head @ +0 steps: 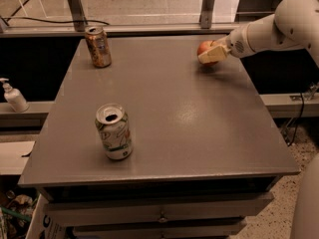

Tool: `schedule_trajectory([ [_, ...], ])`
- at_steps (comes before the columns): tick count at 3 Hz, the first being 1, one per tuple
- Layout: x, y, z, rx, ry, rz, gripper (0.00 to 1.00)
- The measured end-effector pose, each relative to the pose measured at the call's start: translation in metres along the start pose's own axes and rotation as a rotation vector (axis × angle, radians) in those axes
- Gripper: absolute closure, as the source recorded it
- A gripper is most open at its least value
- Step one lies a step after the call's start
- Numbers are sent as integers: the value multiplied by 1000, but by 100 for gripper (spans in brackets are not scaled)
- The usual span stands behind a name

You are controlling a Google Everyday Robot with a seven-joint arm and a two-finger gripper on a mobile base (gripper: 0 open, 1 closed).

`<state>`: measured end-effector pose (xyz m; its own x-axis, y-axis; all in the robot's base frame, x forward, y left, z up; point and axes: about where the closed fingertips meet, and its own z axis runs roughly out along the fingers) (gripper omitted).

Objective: Move apple near 7up can

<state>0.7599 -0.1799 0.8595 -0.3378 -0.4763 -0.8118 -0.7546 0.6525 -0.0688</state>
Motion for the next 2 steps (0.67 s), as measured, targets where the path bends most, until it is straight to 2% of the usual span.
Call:
schedule_trajectory([
  [1, -6, 31, -28, -45, -29, -47, 100],
  [2, -9, 80, -60, -122, -51, -118, 100],
])
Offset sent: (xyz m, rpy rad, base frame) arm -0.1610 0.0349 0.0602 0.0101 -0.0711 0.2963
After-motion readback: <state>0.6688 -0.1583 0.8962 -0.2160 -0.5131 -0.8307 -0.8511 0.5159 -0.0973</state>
